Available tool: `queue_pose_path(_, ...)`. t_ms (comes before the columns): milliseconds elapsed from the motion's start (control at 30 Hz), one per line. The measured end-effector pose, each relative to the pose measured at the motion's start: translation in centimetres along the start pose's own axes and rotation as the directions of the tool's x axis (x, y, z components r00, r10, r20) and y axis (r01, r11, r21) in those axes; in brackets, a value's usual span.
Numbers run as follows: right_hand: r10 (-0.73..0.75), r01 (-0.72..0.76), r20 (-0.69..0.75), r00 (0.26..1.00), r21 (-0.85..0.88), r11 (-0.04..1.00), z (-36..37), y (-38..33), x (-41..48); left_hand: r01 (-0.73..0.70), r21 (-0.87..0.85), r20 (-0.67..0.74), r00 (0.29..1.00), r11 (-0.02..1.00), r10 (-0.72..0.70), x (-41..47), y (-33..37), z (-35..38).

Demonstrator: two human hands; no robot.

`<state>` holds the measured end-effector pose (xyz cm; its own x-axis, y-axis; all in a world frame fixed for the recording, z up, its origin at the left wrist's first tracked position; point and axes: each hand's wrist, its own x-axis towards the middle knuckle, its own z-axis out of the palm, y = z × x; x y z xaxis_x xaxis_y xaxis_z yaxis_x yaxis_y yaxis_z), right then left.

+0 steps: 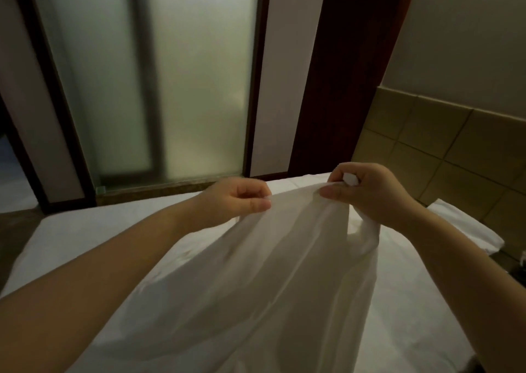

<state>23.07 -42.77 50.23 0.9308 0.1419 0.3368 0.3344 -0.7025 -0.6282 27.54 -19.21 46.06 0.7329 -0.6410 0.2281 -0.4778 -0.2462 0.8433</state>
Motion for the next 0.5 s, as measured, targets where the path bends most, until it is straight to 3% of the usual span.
queue_pose_path(67, -0.024, 0.024, -0.044, 0.999, 0.007, 1.000, -0.5, -0.5, 0.0, -0.036, -0.099, -0.001, 0.999, 0.994, 0.036, 0.6, 1.2, -1.3)
queue_pose_path(133, -0.049, 0.048, -0.097, 0.994, -0.011, 0.999, -1.0, -0.9, 0.2, -0.007, -0.127, 0.101, 0.995, 0.992, 0.020, 1.1, 2.4, -2.6)
queue_pose_path(300, -0.064, 0.060, -0.105, 0.992, -0.044, 0.997, -1.4, -1.2, -0.1, 0.102, 0.084, 0.357, 0.926, 0.991, -0.125, 1.7, 2.1, -3.2)
queue_pose_path(400, -0.010, 0.006, -0.046, 0.999, -0.069, 0.998, -0.9, -0.4, -0.8, 0.232, 0.116, 0.495, 0.830, 0.966, -0.258, 1.6, 0.5, -2.4)
queue_pose_path(500, 0.068, -0.063, 0.049, 0.997, -0.102, 0.993, -0.2, 0.9, -1.2, 0.278, 0.297, 0.591, 0.698, 0.913, -0.405, 1.6, -1.4, -0.4)
